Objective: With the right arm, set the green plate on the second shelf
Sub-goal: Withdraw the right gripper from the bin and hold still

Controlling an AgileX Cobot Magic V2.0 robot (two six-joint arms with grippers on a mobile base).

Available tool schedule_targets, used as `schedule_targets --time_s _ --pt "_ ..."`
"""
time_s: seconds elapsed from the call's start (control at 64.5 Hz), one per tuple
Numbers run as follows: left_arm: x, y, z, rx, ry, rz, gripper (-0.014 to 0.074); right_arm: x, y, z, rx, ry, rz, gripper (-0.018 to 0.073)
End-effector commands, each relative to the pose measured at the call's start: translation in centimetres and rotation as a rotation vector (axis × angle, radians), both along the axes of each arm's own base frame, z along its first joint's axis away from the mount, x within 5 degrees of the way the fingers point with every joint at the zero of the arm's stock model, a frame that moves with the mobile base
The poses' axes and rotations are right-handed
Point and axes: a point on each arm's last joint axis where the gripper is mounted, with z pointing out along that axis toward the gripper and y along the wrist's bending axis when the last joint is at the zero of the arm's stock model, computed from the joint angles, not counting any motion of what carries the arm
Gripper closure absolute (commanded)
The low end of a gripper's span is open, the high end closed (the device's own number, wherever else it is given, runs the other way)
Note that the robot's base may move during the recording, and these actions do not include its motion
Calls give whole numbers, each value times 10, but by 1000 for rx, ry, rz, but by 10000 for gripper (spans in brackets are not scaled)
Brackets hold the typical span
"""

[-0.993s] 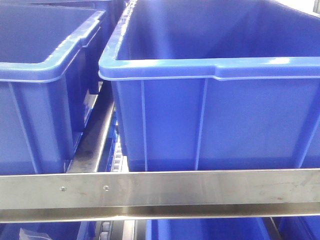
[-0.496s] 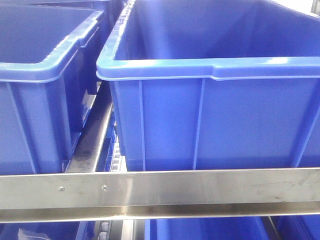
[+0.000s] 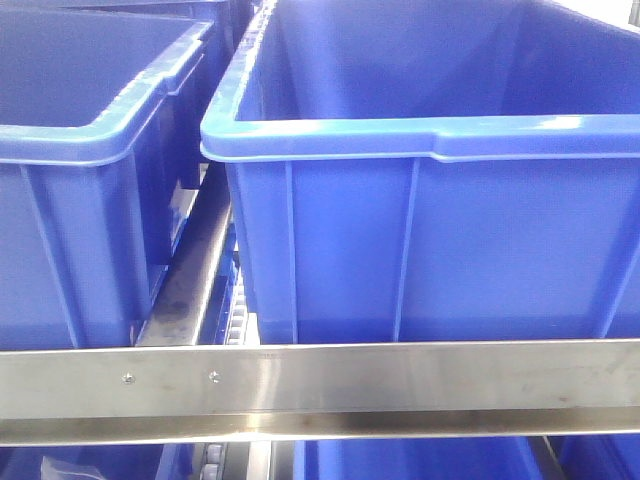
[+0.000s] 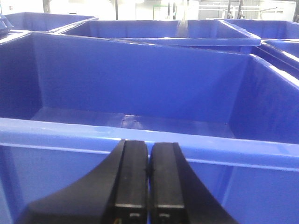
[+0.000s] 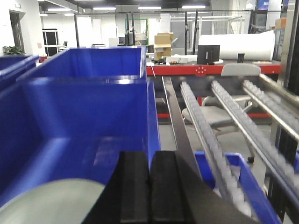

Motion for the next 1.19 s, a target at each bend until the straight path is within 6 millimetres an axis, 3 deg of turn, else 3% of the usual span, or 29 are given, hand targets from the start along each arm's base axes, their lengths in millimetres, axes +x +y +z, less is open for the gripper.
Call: schedule_targets --time_s 0.0,0.186,0.45,0.776,1.008,1.179 --pt "1 0 -7 -11 -43 -4 466 -16 0 0 22 -149 3 470" --pt "1 0 -7 -11 -43 -4 466 -33 0 -26 72 -129 11 512" --pt "1 0 -7 -11 -43 -4 466 -29 4 -51 29 -55 77 510" --pt "1 0 -7 -11 -43 -4 466 -29 5 -50 -96 -70 67 510" --pt "1 0 -7 -11 -43 -4 466 -31 6 -43 -84 -146 72 510" --pt "1 0 -7 -11 -43 -4 466 -30 4 -47 -171 -97 30 510"
